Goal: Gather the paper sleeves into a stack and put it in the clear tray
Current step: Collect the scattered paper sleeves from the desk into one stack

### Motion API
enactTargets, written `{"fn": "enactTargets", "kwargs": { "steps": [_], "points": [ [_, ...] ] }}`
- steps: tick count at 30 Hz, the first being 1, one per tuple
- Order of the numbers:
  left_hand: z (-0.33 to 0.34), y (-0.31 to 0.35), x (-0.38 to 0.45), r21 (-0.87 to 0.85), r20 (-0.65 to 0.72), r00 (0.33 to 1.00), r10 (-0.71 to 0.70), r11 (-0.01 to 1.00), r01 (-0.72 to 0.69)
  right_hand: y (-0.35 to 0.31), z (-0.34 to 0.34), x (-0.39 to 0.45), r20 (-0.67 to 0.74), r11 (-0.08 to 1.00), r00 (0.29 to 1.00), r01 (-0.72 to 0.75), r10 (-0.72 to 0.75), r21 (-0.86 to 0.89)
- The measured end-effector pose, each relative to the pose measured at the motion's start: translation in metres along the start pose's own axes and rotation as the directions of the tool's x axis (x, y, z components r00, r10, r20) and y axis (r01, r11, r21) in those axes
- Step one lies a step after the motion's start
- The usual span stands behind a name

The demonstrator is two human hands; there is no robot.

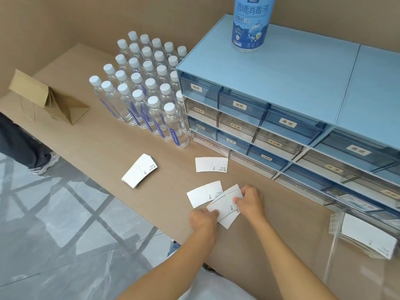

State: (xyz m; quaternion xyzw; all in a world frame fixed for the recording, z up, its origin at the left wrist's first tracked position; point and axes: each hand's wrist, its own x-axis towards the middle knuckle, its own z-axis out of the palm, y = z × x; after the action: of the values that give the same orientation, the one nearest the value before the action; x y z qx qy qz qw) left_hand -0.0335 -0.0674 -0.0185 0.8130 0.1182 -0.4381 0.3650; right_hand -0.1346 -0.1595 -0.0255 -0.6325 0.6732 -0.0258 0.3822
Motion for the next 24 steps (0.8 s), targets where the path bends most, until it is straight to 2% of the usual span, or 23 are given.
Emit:
{"fn": "enactTargets", "kwargs": {
  "steps": [11, 17, 20, 24],
  "points": [
    [-0.011, -0.004, -0.004, -0.026, 0.016, 0.998, 0.065, 0.998, -0.065, 0.01, 0.009, -0.019, -0.031, 0.971, 0.995, -0.084, 0.093, 0.224],
    [-0.034, 0.001, 0.009, -0.036, 0.048, 0.996, 0.075, 0.997, -0.074, 0.003, 0.021, -0.026, 0.029, 0.907, 0.984, -0.176, 0.178, 0.382],
    [-0.042, 0.014, 0.018, -0.004, 0.022, 0.994, 0.103, 0.995, -0.103, -0.014, 0.026, -0.024, 0.034, 0.899, 0.987, -0.156, 0.156, 0.408],
    [-0.047, 0.039, 0.03, 0.146, 0.03, 0.991, 0.134, 0.98, -0.137, -0.038, 0.032, -0.01, 0.014, 0.933, 0.995, -0.1, 0.101, 0.345]
  ]
}}
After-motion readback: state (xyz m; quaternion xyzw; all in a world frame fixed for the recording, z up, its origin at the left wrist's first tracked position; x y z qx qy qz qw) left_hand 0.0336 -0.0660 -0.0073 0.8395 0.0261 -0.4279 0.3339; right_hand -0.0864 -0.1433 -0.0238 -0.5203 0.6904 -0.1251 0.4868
